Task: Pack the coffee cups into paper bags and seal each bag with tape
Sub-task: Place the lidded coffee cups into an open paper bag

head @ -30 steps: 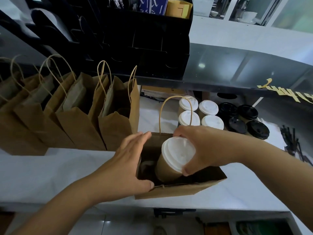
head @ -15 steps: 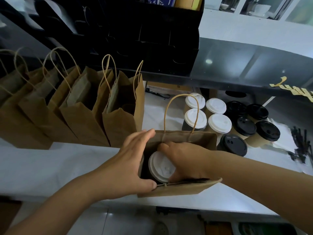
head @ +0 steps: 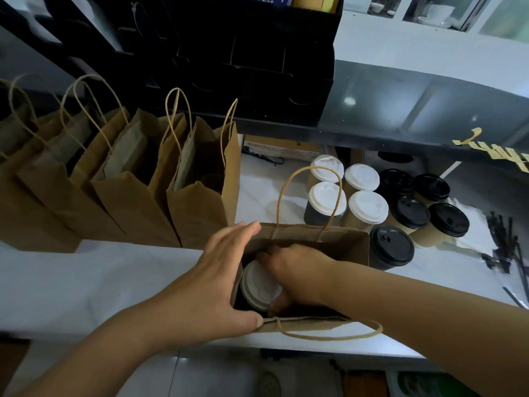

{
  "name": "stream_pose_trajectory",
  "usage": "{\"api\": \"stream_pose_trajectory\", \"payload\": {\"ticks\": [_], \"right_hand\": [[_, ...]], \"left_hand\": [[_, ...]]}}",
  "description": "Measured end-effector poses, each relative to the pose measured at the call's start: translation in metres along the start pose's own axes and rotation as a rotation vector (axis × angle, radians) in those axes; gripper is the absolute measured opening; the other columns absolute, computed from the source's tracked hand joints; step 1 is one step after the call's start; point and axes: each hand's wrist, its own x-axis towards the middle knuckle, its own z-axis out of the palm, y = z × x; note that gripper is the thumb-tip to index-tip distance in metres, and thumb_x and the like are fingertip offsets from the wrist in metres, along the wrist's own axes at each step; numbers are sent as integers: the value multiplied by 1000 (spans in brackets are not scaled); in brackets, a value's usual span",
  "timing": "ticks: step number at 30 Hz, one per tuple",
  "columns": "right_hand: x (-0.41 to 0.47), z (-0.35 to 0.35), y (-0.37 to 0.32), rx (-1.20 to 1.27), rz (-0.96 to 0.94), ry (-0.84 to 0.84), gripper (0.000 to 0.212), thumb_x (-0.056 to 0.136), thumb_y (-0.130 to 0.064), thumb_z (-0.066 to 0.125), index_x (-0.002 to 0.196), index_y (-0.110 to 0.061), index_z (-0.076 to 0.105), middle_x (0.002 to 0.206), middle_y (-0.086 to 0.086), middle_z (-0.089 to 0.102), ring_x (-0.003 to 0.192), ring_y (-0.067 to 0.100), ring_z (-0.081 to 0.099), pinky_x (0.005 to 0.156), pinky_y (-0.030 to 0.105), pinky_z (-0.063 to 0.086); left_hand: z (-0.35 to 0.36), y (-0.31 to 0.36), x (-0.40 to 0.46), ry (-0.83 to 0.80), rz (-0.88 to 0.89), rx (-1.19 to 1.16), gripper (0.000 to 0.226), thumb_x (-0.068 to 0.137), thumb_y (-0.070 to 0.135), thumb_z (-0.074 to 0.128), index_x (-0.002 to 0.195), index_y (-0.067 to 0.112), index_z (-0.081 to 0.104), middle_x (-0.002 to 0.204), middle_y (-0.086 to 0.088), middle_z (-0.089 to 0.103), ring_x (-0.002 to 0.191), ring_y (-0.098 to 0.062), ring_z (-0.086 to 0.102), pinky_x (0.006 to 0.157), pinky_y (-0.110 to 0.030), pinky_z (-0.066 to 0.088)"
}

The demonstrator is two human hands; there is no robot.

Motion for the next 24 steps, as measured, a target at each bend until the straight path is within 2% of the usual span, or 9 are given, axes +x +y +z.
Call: {"api": "stream_pose_trajectory", "payload": {"ticks": [6,11,18,22,24], "right_hand": [[6,8,-5,-55,-13,-31,79,79,-52,69,138,-11,37,129,10,55,109,27,58,95,36,49],[6,6,-5,-85,-39,-39,76,81,-51,68,137,-10,39,129,10,55,110,27,58,96,37,49],[-1,6,-3,-77,-27,-6,76,80,-52,68,137,-10,40,127,9,57,110,27,59,96,40,49],[-10,3,-2,-17,37,32,58,86,-44,64,133,-14,46,120,6,62,105,25,61,90,36,52],[-23,-7,-1,31,61,82,46,88,-47,58,123,-17,54,112,3,64,98,21,62,86,34,53]], "left_hand": [[2,-2,1,8,8,-20,111,68,43,75,135,59,-12,136,42,-20,124,26,-3,96,-11,24],[2,-1,-1,15,-5,-32,111,68,43,76,135,60,-10,137,41,-16,132,9,6,98,-14,29],[2,-3,-1,20,-6,-35,109,69,43,76,133,62,-10,135,42,-15,131,10,6,97,-13,26],[1,-2,1,9,-7,-29,108,69,43,76,129,66,-10,135,42,-13,130,8,7,99,-17,28],[1,-1,3,-2,-7,-43,106,67,44,76,126,69,-10,137,42,-13,131,7,8,101,-20,29]]}}
